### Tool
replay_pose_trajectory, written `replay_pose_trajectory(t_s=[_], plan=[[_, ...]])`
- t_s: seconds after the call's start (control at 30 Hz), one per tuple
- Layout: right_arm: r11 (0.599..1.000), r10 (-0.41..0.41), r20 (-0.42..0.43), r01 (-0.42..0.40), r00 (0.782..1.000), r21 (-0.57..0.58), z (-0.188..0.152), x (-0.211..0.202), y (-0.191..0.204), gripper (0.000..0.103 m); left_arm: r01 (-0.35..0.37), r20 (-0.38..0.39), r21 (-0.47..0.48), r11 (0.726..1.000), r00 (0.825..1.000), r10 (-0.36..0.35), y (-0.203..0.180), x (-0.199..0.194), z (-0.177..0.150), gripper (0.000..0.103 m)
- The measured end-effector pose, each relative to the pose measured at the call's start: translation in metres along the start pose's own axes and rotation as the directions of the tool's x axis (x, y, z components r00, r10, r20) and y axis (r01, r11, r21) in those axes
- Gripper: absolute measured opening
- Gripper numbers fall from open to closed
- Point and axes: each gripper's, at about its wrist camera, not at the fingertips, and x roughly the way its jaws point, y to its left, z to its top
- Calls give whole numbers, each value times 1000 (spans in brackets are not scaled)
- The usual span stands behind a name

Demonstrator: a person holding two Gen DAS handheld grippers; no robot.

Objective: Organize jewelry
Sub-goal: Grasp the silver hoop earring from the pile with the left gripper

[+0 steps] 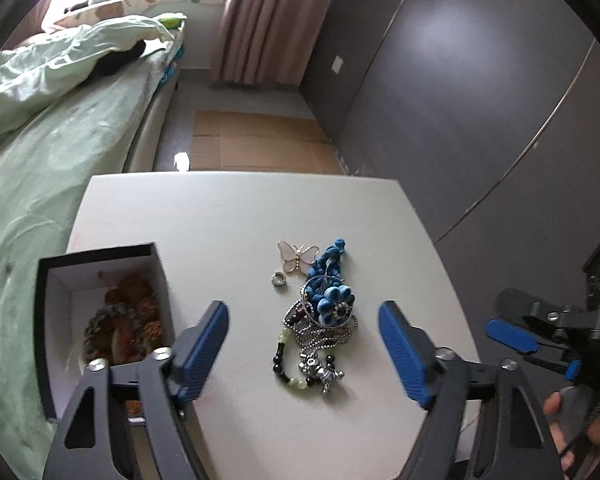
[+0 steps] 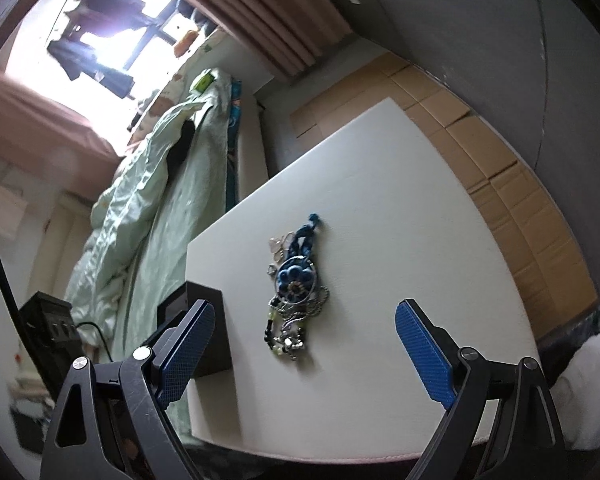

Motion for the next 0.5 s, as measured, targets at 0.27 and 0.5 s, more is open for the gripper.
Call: replay_pose_trajectory(t_s=[0.27,0.5], plan=[[998,17,-2,-17,1000,68,9,0,-21,92,7,-105,-70,998,994,-15,6,39,11,39],[997,22,5,-22,1000,79,17,2,-25,89,23,-146,-76,997,989,-34,3,64,16,25]])
